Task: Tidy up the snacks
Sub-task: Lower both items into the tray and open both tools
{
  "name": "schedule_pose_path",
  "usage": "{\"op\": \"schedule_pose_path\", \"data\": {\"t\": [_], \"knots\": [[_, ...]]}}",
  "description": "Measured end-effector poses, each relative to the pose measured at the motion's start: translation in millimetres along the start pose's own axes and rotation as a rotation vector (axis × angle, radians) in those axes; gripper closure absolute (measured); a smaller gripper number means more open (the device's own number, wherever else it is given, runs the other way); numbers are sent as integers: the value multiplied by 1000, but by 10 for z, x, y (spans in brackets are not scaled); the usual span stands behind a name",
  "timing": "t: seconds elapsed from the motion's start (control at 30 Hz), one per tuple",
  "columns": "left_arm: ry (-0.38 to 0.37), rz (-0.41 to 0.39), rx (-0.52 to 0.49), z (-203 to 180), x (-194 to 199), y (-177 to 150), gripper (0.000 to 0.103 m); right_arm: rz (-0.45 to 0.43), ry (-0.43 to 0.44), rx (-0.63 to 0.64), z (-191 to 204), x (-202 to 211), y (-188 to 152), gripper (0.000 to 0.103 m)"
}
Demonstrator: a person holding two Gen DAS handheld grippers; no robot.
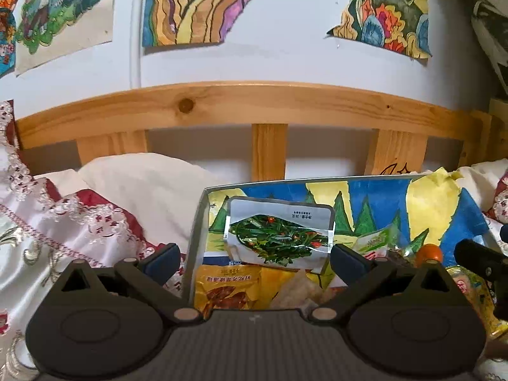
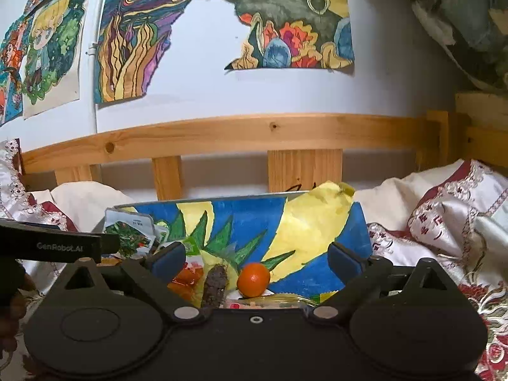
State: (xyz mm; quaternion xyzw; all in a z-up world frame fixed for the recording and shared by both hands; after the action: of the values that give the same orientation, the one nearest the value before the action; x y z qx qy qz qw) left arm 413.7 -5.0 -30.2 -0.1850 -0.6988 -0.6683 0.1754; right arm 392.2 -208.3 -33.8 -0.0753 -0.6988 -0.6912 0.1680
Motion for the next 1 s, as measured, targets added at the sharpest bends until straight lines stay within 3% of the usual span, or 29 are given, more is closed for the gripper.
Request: {"op": "schedule_pose_path", "data": {"t": [0.6, 1.0], "knots": [[4, -31, 15, 140, 743, -17, 1, -35, 28, 35, 199, 561, 230, 1], [20, -40, 34, 237, 1242, -250, 1, -37, 53, 83, 376, 920, 219, 1]]}}
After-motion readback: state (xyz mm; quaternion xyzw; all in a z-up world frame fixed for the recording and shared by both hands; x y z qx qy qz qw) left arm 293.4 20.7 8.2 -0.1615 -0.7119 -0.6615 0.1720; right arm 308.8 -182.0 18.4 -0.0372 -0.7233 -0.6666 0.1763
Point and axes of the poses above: each gripper's, at about its wrist camera, not at the fingertips, and x roughly against the way its jaws point, z to its left, y to its top, the point moved 4 cm from there along -x, roughly the way its jaws point, and after that the axes turned 3 degrees about x, right-handed, at the moved point
